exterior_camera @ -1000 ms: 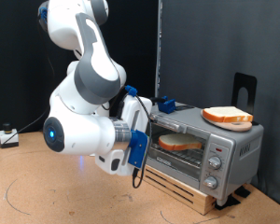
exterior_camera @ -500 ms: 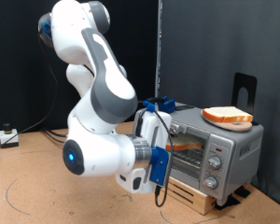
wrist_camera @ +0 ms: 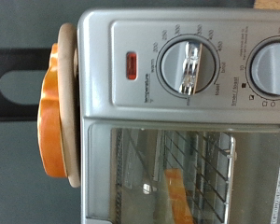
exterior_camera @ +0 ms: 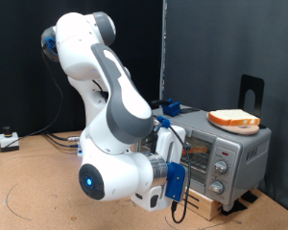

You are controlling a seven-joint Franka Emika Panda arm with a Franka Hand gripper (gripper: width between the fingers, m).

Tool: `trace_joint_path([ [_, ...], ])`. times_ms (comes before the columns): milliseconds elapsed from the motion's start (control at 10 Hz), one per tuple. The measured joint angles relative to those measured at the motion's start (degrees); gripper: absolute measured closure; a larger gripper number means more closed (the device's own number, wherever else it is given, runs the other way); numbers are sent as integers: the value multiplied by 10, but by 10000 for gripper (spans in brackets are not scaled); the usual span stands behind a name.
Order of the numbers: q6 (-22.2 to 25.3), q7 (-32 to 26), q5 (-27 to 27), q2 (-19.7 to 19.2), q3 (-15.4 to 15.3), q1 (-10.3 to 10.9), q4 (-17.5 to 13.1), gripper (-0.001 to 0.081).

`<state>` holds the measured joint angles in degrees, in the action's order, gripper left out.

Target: Make a piece of toast with the oven

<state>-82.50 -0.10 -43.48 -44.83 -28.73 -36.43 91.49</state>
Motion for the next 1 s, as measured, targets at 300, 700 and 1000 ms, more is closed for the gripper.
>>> trace_joint_path([
  [300, -21, -40, 0, -19, 3, -2, 8, -1],
  [700, -53, -48, 10, -58, 4, 16, 7, -1],
  [1000, -83, -65, 28, -77, 3, 39, 11, -1],
])
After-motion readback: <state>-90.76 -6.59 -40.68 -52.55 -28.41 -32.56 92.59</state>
